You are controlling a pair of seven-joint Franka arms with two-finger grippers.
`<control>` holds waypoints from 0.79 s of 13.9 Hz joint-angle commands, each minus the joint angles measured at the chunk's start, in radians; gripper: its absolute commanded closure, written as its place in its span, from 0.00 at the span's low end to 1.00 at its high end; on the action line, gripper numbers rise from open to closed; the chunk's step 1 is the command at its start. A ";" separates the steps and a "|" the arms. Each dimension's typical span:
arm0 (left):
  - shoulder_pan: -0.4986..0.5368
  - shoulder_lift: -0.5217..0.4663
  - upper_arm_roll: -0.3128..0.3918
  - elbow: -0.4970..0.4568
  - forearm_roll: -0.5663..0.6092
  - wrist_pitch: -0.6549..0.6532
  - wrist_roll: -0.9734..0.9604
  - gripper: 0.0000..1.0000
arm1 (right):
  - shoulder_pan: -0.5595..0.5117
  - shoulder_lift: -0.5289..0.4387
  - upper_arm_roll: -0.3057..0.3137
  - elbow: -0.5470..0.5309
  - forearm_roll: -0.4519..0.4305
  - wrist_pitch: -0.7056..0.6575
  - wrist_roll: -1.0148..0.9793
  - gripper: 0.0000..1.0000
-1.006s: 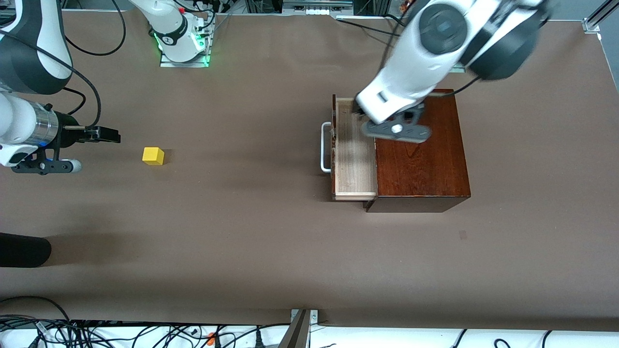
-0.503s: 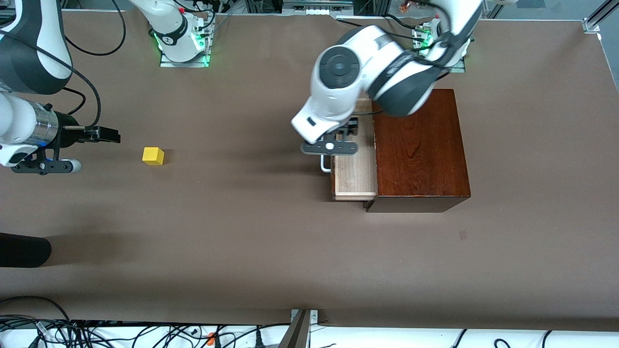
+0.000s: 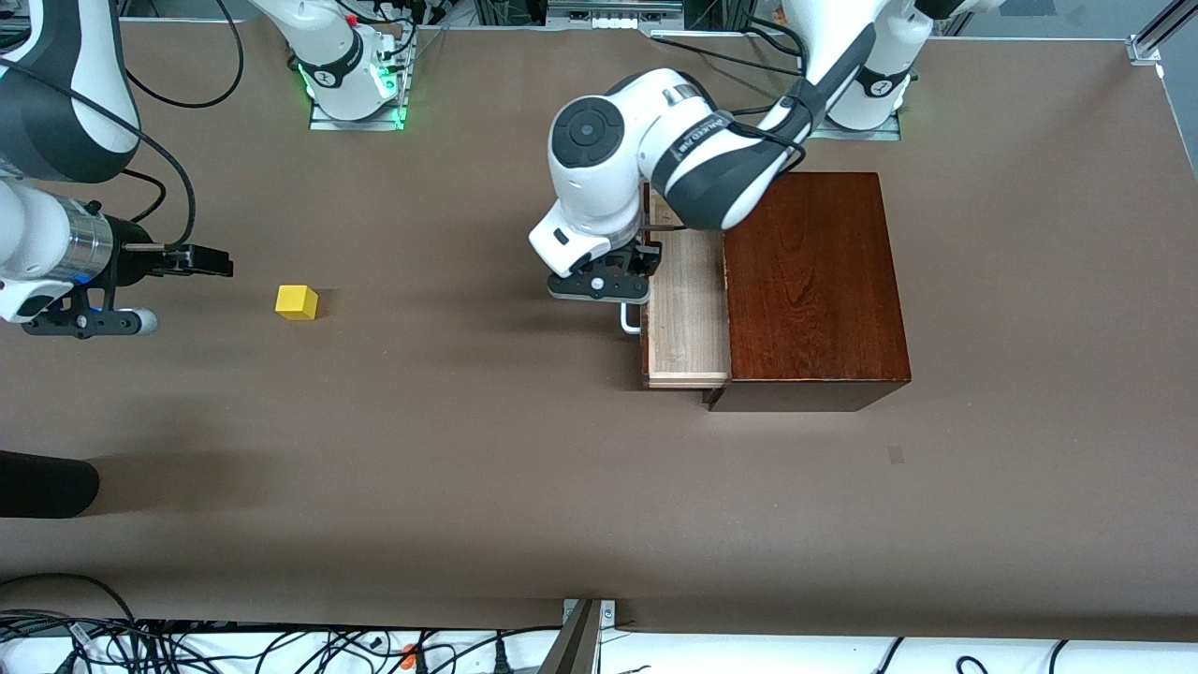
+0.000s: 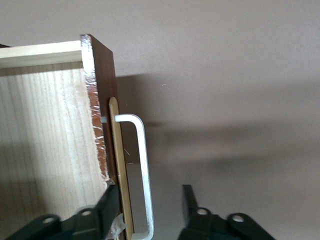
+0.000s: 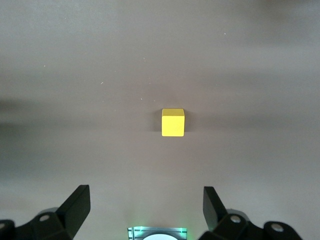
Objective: Open drawer, take yellow block, close drawer
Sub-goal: 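Lower the left gripper against the drawer front beside the white handle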
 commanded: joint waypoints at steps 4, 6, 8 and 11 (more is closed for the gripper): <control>-0.037 0.075 0.016 0.040 0.062 -0.014 0.016 1.00 | 0.001 -0.005 -0.001 0.006 0.004 -0.013 -0.004 0.00; -0.026 0.076 0.020 0.037 0.098 -0.015 0.091 1.00 | 0.001 -0.004 -0.001 0.006 0.004 -0.013 -0.004 0.00; -0.026 0.076 0.055 0.037 0.095 -0.017 0.102 1.00 | 0.001 -0.005 -0.001 0.006 0.002 -0.013 -0.004 0.00; -0.024 0.080 0.060 0.035 0.098 -0.017 0.104 1.00 | 0.001 -0.005 -0.001 0.006 0.002 -0.013 -0.004 0.00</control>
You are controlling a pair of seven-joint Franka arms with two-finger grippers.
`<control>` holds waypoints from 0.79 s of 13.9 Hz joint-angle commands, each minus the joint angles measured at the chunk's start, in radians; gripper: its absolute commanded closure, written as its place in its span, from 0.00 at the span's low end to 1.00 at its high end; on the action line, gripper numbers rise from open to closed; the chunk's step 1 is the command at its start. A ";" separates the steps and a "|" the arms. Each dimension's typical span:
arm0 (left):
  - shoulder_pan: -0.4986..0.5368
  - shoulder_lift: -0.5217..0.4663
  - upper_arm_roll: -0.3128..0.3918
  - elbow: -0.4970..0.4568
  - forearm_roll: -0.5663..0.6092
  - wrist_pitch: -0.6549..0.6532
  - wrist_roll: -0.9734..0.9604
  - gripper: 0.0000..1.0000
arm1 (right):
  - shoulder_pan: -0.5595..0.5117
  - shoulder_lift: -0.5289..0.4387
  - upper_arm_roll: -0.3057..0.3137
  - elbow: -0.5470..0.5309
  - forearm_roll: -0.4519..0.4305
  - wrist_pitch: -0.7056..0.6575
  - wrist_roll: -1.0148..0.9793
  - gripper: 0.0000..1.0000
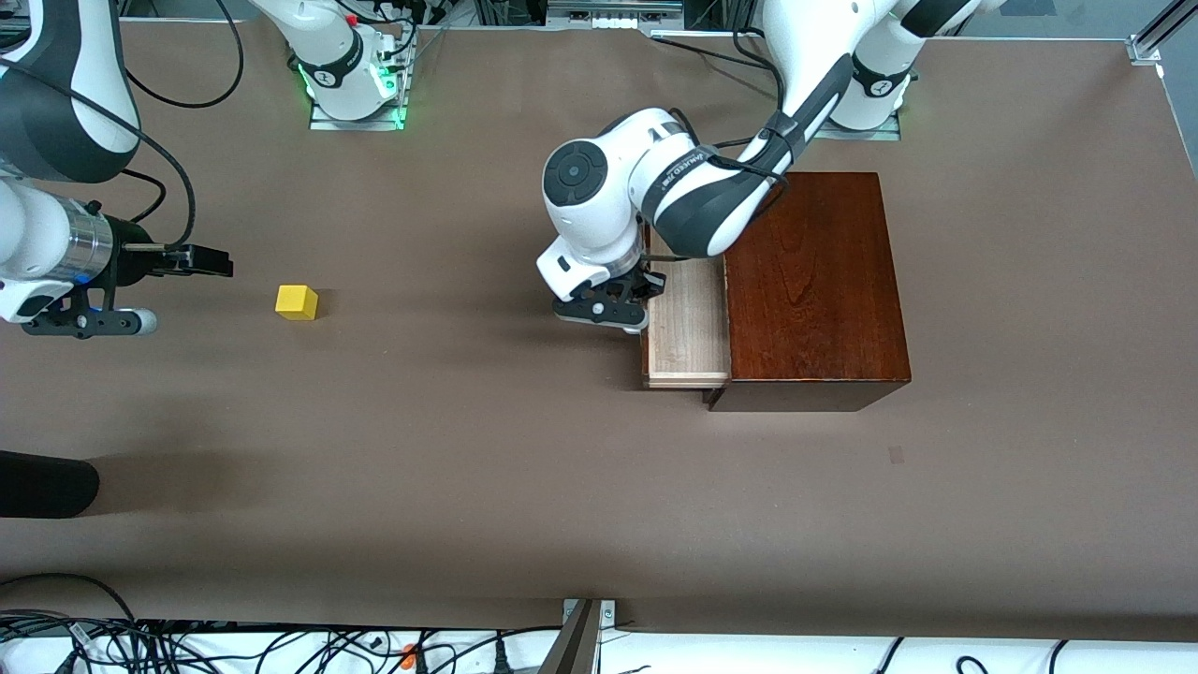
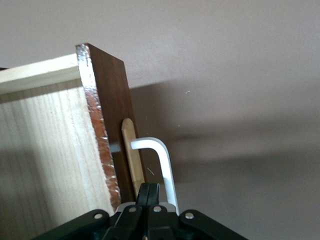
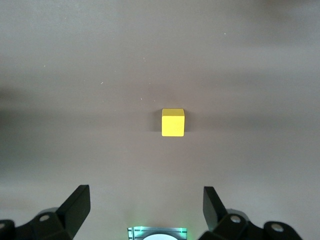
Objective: Open drawer, take yellow block, close drawer
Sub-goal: 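Lower the left gripper against the drawer front beside the white handle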
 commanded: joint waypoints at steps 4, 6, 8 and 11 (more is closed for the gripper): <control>-0.002 0.010 0.043 0.033 0.029 -0.021 0.105 1.00 | 0.001 -0.005 -0.001 0.008 0.002 -0.011 -0.003 0.00; 0.010 0.008 0.045 0.033 0.032 -0.024 0.130 1.00 | 0.001 -0.005 -0.001 0.010 0.002 -0.013 -0.003 0.00; 0.050 0.005 0.045 0.031 0.032 -0.028 0.190 1.00 | 0.001 -0.005 -0.001 0.010 0.004 -0.011 -0.003 0.00; 0.058 0.005 0.045 0.030 0.033 -0.100 0.252 1.00 | 0.001 -0.005 -0.001 0.010 0.002 -0.013 -0.003 0.00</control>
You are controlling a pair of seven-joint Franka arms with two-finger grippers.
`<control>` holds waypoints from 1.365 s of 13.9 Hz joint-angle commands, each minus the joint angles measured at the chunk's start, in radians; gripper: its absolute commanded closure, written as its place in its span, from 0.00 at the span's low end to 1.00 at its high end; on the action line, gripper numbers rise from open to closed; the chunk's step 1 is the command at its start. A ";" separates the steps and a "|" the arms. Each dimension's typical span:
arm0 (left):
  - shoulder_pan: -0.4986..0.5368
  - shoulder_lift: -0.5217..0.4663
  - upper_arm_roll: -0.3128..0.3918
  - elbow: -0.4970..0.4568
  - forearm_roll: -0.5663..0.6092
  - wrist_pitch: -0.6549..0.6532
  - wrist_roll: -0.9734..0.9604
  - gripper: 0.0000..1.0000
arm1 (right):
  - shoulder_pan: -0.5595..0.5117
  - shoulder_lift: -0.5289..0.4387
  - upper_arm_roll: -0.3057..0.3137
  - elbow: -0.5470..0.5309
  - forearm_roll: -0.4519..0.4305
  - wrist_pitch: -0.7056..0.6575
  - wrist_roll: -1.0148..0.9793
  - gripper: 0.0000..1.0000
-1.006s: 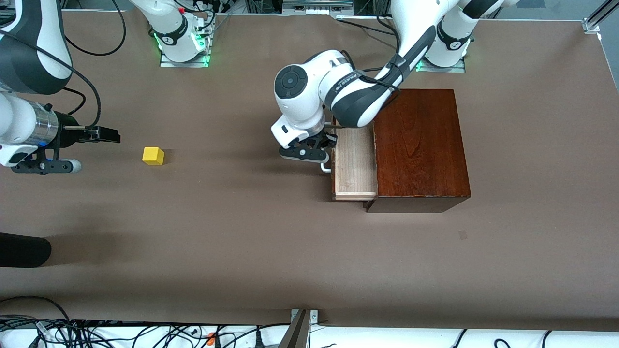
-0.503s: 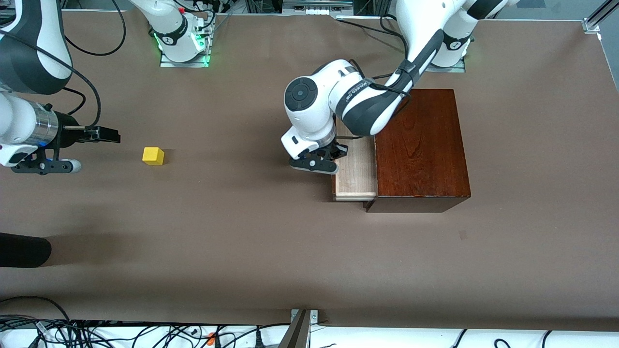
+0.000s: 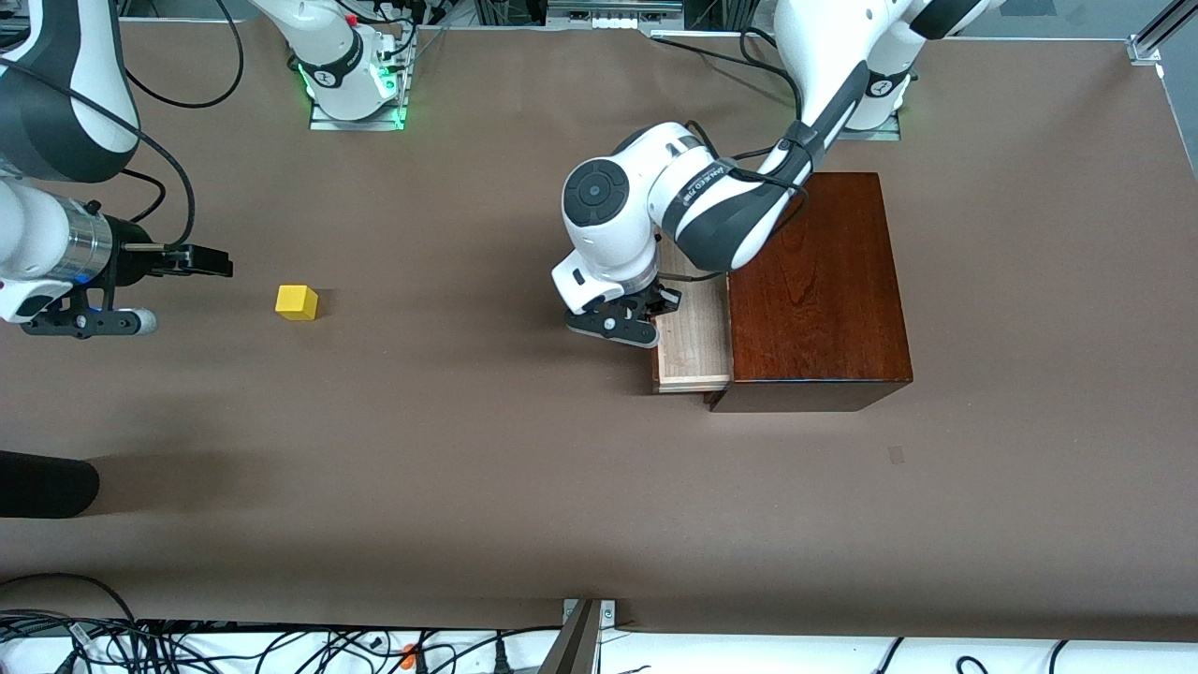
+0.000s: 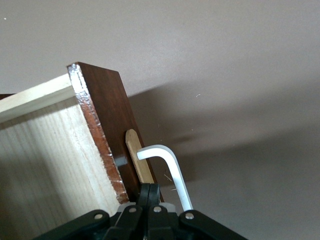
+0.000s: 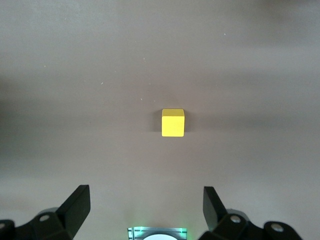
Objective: Open drawer, take yellow block, close drawer
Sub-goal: 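Push the drawer into the wooden box with the left gripper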
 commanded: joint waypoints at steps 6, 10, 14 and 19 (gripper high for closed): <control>0.047 -0.003 0.064 -0.009 0.052 -0.115 0.240 1.00 | 0.001 -0.005 -0.001 0.008 0.002 -0.013 -0.003 0.00; 0.104 -0.006 0.069 -0.027 0.052 -0.135 0.296 1.00 | 0.001 -0.005 -0.001 0.008 0.002 -0.013 -0.003 0.00; 0.133 -0.006 0.072 -0.036 0.054 -0.135 0.297 1.00 | 0.001 -0.005 -0.001 0.008 0.002 -0.013 -0.003 0.00; 0.130 -0.020 0.058 -0.012 0.031 -0.135 0.239 0.74 | 0.001 -0.005 -0.001 0.008 0.002 -0.013 -0.003 0.00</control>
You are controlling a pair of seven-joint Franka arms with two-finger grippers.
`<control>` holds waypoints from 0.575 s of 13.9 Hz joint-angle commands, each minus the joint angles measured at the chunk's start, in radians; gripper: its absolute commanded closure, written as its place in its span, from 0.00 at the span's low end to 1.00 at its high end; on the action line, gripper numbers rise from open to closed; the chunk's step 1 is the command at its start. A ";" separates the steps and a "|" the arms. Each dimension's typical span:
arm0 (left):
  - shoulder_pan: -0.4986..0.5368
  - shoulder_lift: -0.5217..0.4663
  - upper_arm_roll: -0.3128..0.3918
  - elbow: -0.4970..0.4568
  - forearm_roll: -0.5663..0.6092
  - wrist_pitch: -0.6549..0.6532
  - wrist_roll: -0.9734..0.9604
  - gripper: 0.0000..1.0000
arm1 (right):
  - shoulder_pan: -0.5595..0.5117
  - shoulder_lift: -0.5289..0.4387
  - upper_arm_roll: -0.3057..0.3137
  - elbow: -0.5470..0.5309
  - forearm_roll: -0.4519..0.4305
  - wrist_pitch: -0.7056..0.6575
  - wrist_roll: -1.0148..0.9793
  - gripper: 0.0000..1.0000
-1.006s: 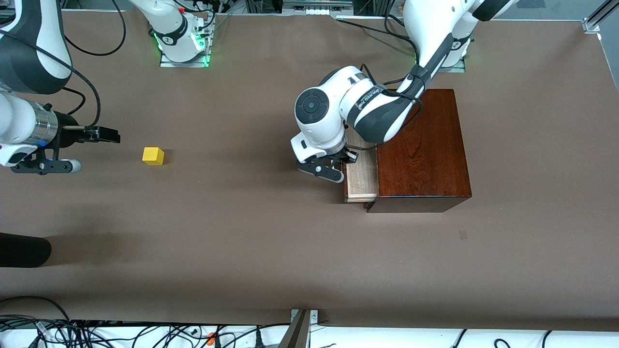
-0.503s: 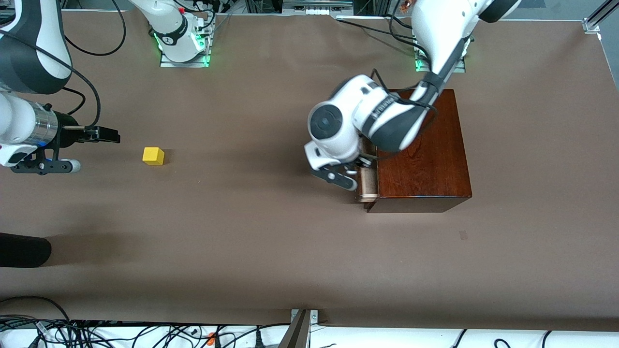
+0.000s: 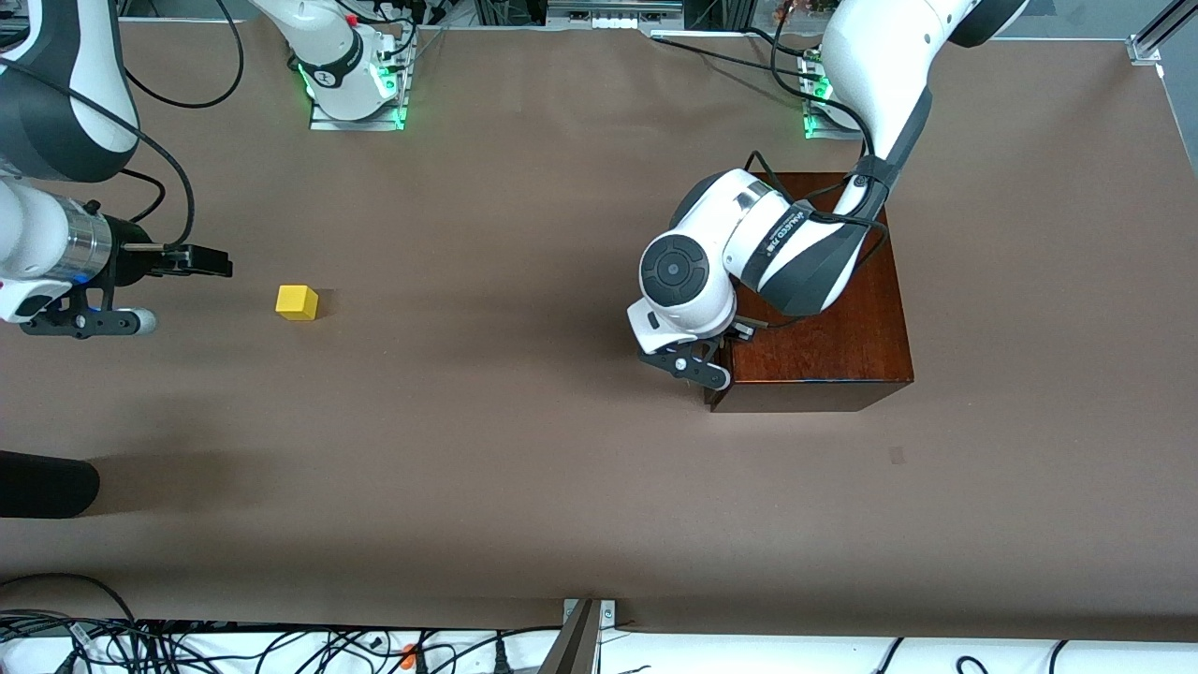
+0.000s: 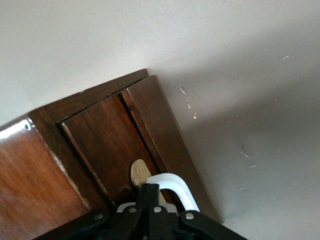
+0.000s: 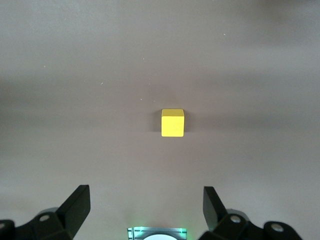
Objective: Open drawer, take yellow block, close drawer
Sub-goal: 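Push the drawer into the wooden box with the left gripper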
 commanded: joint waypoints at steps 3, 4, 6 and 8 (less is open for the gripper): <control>0.009 -0.039 -0.017 0.027 -0.042 0.008 -0.100 0.00 | 0.001 -0.005 0.000 0.007 0.002 -0.013 -0.004 0.00; -0.002 -0.042 -0.014 0.056 -0.058 0.005 -0.105 0.00 | 0.001 -0.005 0.000 0.007 0.002 -0.013 -0.004 0.00; 0.014 -0.095 -0.008 0.060 -0.111 0.002 -0.102 0.00 | 0.001 -0.016 0.000 0.009 -0.001 -0.013 -0.004 0.00; 0.099 -0.155 -0.011 0.057 -0.153 0.002 -0.091 0.00 | 0.004 -0.039 0.003 0.019 -0.028 -0.009 -0.004 0.00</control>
